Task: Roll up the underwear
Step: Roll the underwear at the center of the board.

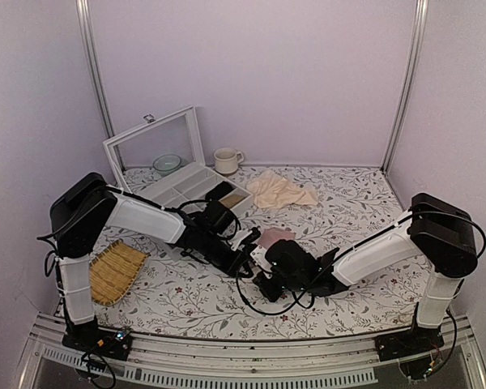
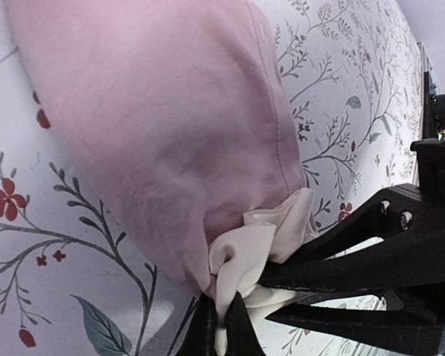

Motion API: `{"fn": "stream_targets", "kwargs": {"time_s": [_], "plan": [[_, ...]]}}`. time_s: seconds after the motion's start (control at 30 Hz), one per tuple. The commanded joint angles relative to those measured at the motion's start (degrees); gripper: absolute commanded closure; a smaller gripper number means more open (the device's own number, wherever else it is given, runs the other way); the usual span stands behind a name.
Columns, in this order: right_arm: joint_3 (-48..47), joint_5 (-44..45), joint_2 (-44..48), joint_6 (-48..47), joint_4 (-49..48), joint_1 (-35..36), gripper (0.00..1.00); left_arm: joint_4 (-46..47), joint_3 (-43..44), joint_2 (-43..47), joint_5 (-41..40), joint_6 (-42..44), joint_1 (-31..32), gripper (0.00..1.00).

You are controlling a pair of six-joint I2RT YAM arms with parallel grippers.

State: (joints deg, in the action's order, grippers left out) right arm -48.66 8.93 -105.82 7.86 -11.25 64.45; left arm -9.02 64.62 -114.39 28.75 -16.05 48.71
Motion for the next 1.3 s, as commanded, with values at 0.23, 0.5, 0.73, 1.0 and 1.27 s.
{"fn": "stream_targets", "kwargs": {"time_s": [0.23,0.5,0.73,1.0,1.27], "plan": [[3.06,-0.82,-4.83,1.0,9.46,-0.29,1.0,-5.6,0.46,0.2,-2.8,-1.17,-0.9,0.82],[4.22,-3.34,-3.52,3.67,8.47,-0.77,1.0,-5.88,0.04,6.09,-1.89,-3.58,-7.64,0.64],[7.6,-8.03,0.34,9.76,4.33,-2.55,1.0,-4.82,0.21,5.9,-0.84,-5.37,-8.61,0.65],[11.91,-13.85,2.89,17.75,-2.29,-5.35,1.0,-6.09,2.31,4.63,-0.34,-4.92,-9.06,0.65],[16.11,-19.28,4.71,24.66,-8.59,-8.69,1.0,-5.68,2.75,3.87,-0.38,-5.7,-9.46,0.66]]}}
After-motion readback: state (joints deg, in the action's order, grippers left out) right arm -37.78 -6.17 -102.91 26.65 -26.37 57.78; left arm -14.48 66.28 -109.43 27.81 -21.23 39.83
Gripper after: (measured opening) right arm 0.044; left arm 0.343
